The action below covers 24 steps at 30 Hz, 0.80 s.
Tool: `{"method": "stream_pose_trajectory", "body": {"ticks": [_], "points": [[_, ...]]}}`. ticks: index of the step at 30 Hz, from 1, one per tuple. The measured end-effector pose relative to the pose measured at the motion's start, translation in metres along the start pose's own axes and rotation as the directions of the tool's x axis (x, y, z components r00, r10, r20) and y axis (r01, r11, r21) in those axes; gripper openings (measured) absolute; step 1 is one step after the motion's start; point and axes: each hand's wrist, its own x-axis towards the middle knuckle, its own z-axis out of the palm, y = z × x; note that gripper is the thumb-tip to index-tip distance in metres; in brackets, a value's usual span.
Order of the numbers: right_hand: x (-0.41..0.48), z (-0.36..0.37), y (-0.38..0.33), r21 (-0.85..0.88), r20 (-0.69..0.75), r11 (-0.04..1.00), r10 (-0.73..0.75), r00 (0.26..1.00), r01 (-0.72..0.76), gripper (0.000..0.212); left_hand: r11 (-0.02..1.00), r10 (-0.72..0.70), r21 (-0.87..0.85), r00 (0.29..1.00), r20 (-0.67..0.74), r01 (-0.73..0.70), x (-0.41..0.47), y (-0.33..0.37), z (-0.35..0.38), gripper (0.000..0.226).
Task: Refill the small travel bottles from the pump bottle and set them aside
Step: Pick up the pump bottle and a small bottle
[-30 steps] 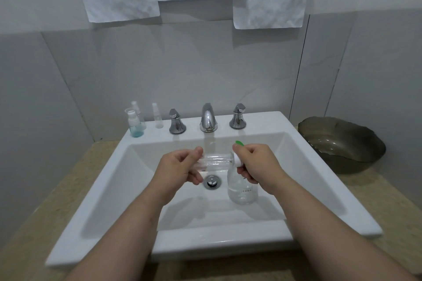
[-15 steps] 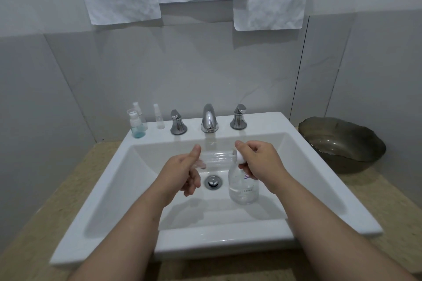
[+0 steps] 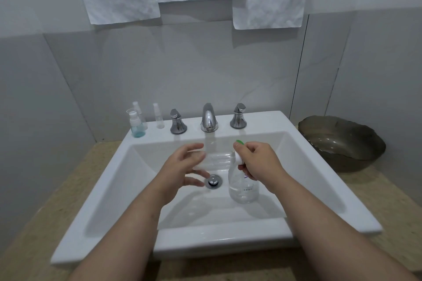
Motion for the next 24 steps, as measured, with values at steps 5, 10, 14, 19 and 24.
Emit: {"method": "stream_pose_trajectory", "body": {"ticks": [5,10,14,19,24], "points": [[0.0,0.0005,0.0008,-0.02,-0.005,1.0,0.002,1.0,-0.002,0.048,0.993,-0.06,0.093,0.996,-0.063,0.066,-0.0005,-0.0027,0.0042,0.051],[-0.0005,-0.0001,-0.0002,-0.021,0.012,1.0,-0.013,1.0,0.013,0.043,0.999,-0.003,0.033,1.0,-0.005,0.003,0.0002,-0.0012,0.0006,0.042],[-0.0016,0.0008,0.0006,-0.04,0.024,0.999,-0.016,1.0,0.017,0.043,0.989,-0.105,0.102,0.994,-0.019,0.106,-0.0002,-0.0021,0.0046,0.057],[-0.0001,0.0001,0.001,-0.027,0.013,1.0,-0.015,1.0,0.015,0.046,1.0,-0.023,0.006,1.0,-0.014,0.023,0.0016,-0.0019,0.0,0.036],[-0.0005,0.002,0.0019,-0.009,0.018,0.998,-0.06,0.998,0.061,0.049,0.994,-0.025,0.104,0.988,-0.155,0.042,0.0078,-0.0063,0.0024,0.044]]}}
